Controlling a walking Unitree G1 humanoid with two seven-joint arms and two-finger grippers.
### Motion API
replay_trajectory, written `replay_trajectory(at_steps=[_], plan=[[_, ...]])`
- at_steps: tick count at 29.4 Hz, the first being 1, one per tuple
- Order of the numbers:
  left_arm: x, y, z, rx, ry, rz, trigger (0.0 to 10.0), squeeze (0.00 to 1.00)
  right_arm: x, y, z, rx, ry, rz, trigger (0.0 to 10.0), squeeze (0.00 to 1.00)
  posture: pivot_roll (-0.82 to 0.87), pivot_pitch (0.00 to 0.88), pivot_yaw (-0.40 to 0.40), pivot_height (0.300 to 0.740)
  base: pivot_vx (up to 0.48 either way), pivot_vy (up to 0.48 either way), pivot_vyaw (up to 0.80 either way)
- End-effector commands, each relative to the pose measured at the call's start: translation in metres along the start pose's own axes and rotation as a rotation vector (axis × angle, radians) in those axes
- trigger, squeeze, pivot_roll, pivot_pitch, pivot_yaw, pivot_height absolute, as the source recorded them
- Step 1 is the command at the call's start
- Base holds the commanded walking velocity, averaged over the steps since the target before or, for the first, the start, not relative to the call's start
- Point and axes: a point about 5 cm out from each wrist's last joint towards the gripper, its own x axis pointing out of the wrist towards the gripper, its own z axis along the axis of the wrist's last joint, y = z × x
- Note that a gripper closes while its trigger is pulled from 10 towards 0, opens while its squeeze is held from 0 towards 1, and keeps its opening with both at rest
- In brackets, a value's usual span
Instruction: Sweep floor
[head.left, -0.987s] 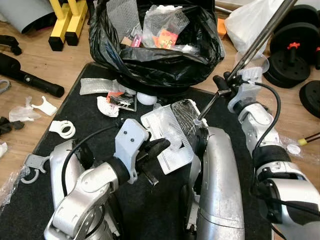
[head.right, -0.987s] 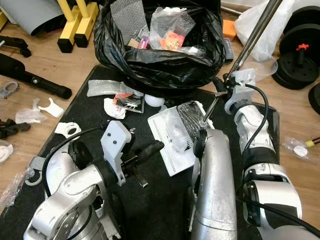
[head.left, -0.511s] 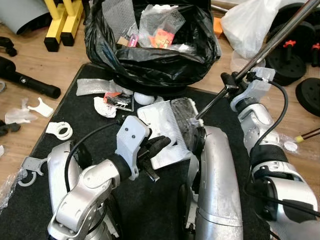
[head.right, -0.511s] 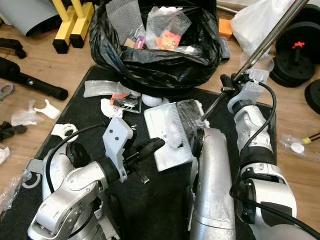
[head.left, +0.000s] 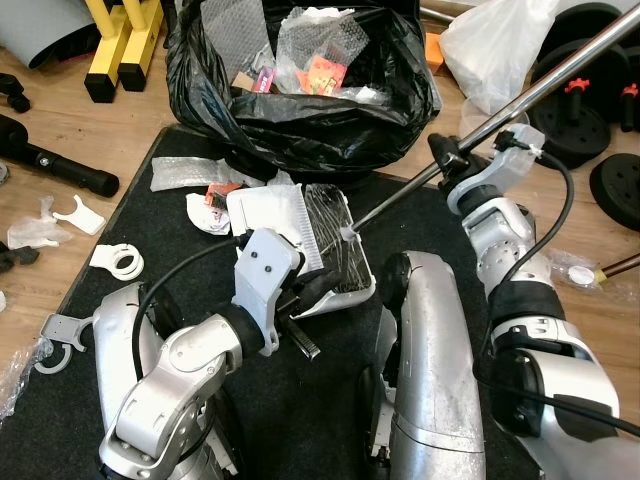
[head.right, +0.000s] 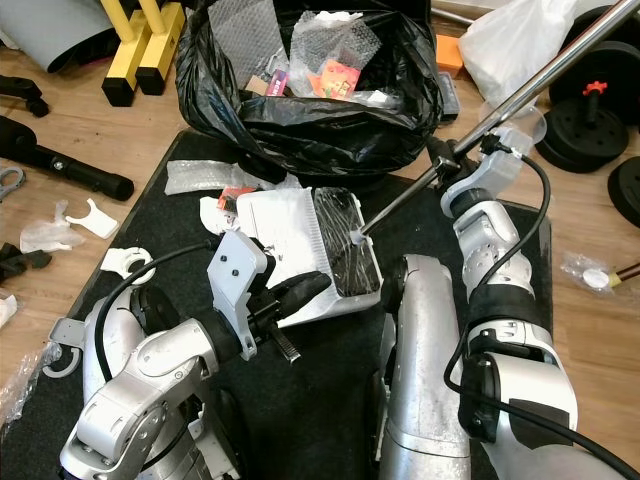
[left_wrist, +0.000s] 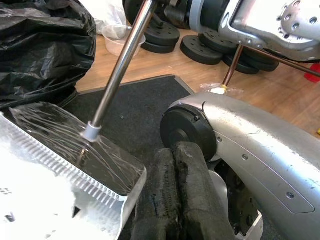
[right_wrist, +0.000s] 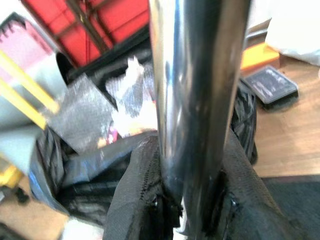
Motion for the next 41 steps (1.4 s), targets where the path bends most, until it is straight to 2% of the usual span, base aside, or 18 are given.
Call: replay_trajectory(at_steps=[1,6,12,16,19,30,31,32,33,34,35,36,37,40,41], plan=[[0.001,-0.002,-0.005,-0.001,0.015,-0.012,10.0,0.00,0.006,0.011,0.026,0.085,-0.131,0.034,10.0,0.00,-0.12,0.270,-0.119,0.330,0.000,0.000,0.00],[0.002,-0.002,-0.005,-0.001,0.014,-0.012,10.0,0.00,0.006,0.014,0.031,0.103,-0.148,0.040,10.0,0.00,-0.12,0.269,-0.121,0.340,0.000,0.000,0.00],[0.003,0.000,-0.005,0.000,0.012,-0.006,10.0,0.00,0.010,0.026,0.053,0.125,-0.208,0.075,10.0,0.00,-0.12,0.262,-0.127,0.355,0.000,0.000,0.00],[0.003,0.000,-0.005,0.000,0.012,-0.006,10.0,0.00,0.010,0.026,0.053,0.125,-0.208,0.075,10.0,0.00,-0.12,0.262,-0.127,0.355,0.000,0.000,0.00],[0.008,0.012,-0.001,0.022,-0.004,0.058,10.0,0.00,0.012,0.032,0.067,0.129,-0.240,0.091,10.0,0.00,-0.12,0.245,-0.135,0.370,0.000,0.000,0.00],[0.013,0.024,0.003,0.052,-0.022,0.122,10.0,0.00,0.011,0.030,0.073,0.140,-0.252,0.070,10.0,0.00,-0.12,0.229,-0.136,0.390,0.000,0.000,0.00],[0.013,0.032,0.007,0.068,-0.033,0.159,10.0,0.00,0.011,0.028,0.074,0.147,-0.257,0.062,10.0,0.00,-0.12,0.224,-0.137,0.395,0.000,0.000,0.00],[0.013,0.032,0.007,0.068,-0.033,0.159,10.0,0.00,0.011,0.028,0.074,0.147,-0.257,0.062,10.0,0.00,-0.12,0.224,-0.137,0.395,0.000,0.000,0.00],[0.012,0.046,0.014,0.088,-0.052,0.222,10.0,0.00,0.011,0.027,0.075,0.152,-0.260,0.055,10.0,0.00,-0.12,0.219,-0.137,0.400,0.000,0.000,0.00],[0.012,0.046,0.014,0.088,-0.052,0.222,10.0,0.00,0.011,0.027,0.075,0.152,-0.260,0.055,10.0,0.00,-0.12,0.219,-0.137,0.400,0.000,0.000,0.00],[0.010,0.058,0.019,0.101,-0.067,0.274,10.0,0.00,0.010,0.026,0.077,0.155,-0.263,0.051,10.0,0.00,-0.12,0.218,-0.137,0.405,0.000,0.000,0.00],[0.010,0.058,0.019,0.101,-0.067,0.274,10.0,0.00,0.010,0.026,0.077,0.155,-0.263,0.051,10.0,0.00,-0.12,0.218,-0.137,0.405,0.000,0.000,0.00],[0.007,0.068,0.025,0.123,-0.080,0.321,10.0,0.00,0.010,0.024,0.078,0.158,-0.265,0.045,10.0,0.00,-0.12,0.217,-0.137,0.410,0.000,0.000,0.00],[0.004,0.077,0.030,0.140,-0.093,0.363,10.0,0.00,0.009,0.023,0.078,0.158,-0.266,0.038,10.0,0.00,-0.12,0.214,-0.136,0.415,0.000,0.000,0.00],[0.001,0.087,0.038,0.165,-0.113,0.406,10.0,0.00,0.009,0.021,0.077,0.151,-0.261,0.028,10.0,0.00,-0.12,0.211,-0.137,0.420,0.000,0.000,0.00]])
